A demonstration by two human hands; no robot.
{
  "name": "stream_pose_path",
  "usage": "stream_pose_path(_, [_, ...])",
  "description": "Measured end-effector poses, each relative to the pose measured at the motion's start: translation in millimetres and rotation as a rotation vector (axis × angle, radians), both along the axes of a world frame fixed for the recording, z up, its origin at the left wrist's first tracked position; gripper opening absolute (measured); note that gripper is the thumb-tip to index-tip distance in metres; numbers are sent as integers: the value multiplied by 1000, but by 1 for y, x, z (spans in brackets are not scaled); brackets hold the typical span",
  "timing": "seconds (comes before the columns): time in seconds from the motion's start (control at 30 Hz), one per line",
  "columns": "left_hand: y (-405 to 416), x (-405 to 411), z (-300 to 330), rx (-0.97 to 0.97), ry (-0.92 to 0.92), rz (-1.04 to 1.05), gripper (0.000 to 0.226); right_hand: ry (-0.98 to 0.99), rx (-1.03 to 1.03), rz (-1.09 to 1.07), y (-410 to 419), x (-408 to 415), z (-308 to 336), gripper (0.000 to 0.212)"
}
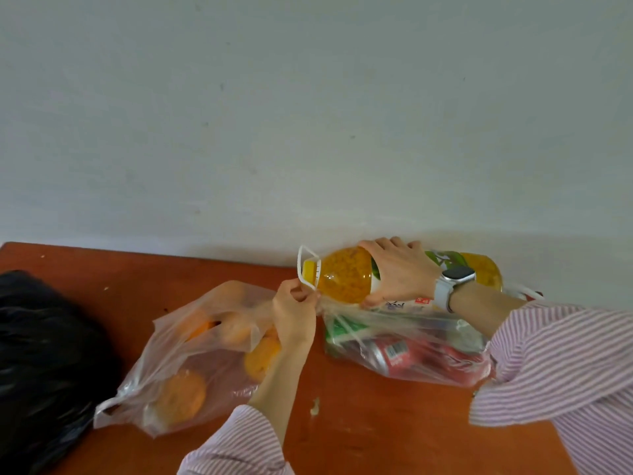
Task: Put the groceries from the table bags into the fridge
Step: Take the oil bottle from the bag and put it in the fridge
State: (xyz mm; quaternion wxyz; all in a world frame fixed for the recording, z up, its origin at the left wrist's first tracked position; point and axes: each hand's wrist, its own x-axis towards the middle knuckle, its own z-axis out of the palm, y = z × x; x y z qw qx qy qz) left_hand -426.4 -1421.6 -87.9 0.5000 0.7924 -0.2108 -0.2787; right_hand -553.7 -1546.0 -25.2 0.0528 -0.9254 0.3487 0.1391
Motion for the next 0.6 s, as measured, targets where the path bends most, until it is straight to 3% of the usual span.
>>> stream_pose_path(0.2, [9,0,-15,187,-96,-127,8,-139,4,-85,1,-14,15,104])
stream_pose_path(0.3, [7,-1,-9,239,-180,-194,14,-262,37,-152,1,-31,28,105])
stream_pose_path(0.4, [-1,-4,15,84,-241,-201,52,-418,79,-216,6,-48,40,105])
stream_pose_path(0.53, [-11,-22,57,-144,-426,-285,58,-687,120,-286,18,-68,55,105])
stream_pose_path(0.6, [-14,-33,71,-270,-413,-334,56,-852,179,-369,23,-79,64,102])
